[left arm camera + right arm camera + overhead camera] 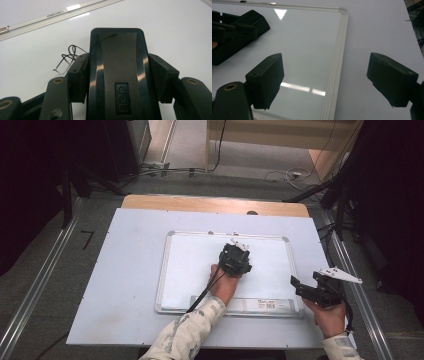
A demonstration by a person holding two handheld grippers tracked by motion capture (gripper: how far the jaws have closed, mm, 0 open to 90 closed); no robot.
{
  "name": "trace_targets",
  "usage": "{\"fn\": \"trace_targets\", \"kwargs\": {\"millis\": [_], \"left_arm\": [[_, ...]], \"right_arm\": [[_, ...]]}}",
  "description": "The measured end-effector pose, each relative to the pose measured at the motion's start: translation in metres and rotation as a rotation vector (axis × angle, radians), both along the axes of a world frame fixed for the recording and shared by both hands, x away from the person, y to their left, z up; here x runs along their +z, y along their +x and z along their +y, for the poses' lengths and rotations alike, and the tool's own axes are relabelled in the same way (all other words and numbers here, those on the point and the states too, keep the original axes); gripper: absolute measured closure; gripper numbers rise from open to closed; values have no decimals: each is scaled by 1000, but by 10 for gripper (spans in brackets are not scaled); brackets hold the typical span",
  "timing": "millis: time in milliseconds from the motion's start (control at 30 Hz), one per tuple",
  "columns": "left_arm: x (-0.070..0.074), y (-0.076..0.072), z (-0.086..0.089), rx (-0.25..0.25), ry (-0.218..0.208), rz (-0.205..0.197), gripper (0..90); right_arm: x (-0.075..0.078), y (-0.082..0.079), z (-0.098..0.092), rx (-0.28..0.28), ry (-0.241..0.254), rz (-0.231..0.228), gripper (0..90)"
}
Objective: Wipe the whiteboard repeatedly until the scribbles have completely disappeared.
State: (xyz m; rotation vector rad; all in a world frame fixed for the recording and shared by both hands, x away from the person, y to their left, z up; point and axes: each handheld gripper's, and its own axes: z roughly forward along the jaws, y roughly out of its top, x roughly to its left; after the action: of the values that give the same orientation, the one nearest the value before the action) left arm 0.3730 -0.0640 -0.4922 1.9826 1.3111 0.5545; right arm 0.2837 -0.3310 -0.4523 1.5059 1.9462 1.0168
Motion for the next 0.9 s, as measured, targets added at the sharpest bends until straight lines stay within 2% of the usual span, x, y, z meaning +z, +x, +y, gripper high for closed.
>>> {"fn": "trace_targets", "kwargs": {"millis": [233, 633, 900], "left_arm": [[0, 7, 18, 34, 2, -3, 409], [0, 23, 62, 126, 1, 2, 409], [0, 34, 69, 150, -4, 2, 409]], "right_arm": [[0, -2, -1, -6, -3, 0, 127], [0, -2, -1, -7, -6, 2, 127], [0, -1, -1, -7, -6, 3, 127]]}}
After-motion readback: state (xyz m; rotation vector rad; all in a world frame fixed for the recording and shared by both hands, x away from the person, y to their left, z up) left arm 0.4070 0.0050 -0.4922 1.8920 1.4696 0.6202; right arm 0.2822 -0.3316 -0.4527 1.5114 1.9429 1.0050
